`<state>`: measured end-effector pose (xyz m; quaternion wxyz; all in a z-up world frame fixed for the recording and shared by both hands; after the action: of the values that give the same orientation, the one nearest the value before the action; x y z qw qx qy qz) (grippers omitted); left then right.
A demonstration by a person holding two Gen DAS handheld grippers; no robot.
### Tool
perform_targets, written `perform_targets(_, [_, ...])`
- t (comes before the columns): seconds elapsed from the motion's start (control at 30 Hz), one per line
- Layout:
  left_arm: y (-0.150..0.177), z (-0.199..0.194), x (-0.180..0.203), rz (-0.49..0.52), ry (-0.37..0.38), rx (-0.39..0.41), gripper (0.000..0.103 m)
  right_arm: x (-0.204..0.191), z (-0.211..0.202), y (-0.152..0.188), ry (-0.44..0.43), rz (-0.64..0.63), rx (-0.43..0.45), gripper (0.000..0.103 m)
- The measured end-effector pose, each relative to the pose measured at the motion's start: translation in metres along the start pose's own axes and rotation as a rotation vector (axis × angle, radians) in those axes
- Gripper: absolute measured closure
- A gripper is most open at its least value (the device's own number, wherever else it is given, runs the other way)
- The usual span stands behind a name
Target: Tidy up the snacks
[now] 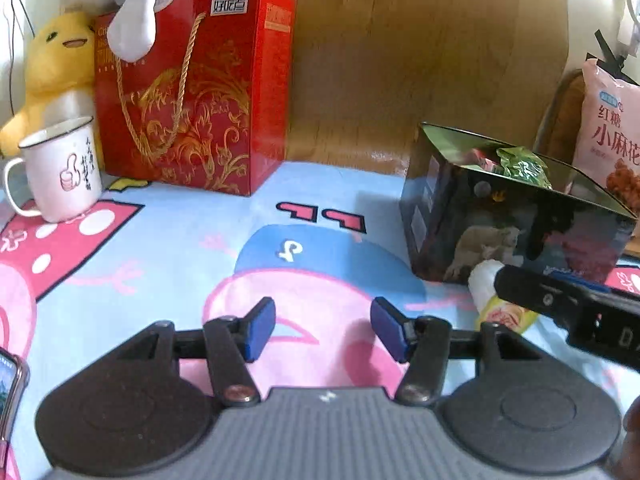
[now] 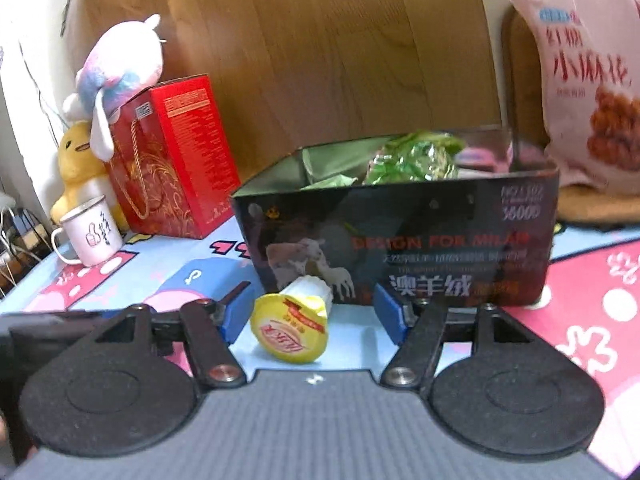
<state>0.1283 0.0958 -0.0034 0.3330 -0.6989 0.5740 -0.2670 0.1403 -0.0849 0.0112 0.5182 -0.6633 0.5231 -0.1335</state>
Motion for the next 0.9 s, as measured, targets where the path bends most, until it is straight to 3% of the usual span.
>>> perform_targets(0.6, [0.000, 0.000, -0.003, -0.028, 0.009, 0.007, 0.042, -0.003, 0.020, 0.001, -0.022, 0.082, -0.076, 0.035])
perform_targets(0.7, [0.000, 0.001, -0.002, -0.024, 0.006, 0.006, 0.042, -0.004, 0.019, 0.002, -0.028, 0.079, -0.075, 0.043])
perform_targets(0.9, [0.000, 0.001, -0.003, -0.037, 0.009, 0.008, 0.042, -0.005, 0.018, 0.001, -0.025, 0.080, -0.074, 0.044])
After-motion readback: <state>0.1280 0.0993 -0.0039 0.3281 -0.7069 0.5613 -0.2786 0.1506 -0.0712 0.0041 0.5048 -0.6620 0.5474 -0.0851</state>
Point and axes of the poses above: each gripper's, at about its wrist camera, not at the fingertips, and z roughly the way its jaws point, x to its right, y to its underside, the point moved 1 cm from there along z, roughly the way its jaws point, and after that the axes turned 5 degrees about -y, right-handed, at the moved point
